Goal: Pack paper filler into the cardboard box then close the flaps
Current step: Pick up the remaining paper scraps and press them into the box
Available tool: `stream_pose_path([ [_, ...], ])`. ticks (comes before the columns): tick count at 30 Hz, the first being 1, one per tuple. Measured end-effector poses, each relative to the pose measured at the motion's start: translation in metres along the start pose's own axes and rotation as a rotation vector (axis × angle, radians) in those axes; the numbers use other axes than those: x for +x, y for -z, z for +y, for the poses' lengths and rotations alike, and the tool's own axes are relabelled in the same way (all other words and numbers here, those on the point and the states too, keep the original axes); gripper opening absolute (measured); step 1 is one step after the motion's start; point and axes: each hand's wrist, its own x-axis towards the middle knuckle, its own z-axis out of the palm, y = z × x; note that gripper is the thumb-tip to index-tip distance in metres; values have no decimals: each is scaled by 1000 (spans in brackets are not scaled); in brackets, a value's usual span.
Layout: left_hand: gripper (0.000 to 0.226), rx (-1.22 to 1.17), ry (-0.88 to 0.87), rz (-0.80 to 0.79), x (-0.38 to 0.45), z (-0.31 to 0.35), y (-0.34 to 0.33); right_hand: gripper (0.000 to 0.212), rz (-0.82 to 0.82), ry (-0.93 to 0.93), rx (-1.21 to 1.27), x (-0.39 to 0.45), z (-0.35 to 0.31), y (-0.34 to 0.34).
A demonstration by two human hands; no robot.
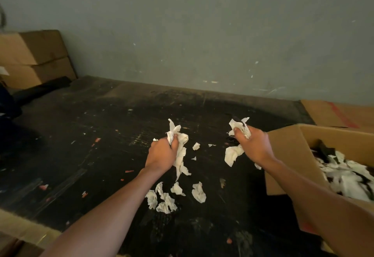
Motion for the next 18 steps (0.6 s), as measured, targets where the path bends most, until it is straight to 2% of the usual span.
stream_pose_path([
  [5, 55, -40, -84, 21, -42, 40, 4, 37, 84, 22, -98, -41, 0, 59],
  [11, 55, -66, -163, -31, -82, 97, -13, 54, 203, -101, -167, -81, 25, 133],
  [18, 52, -99, -299, -97, -104, 171, -54, 52, 314, -184, -178, -109, 64, 218],
])
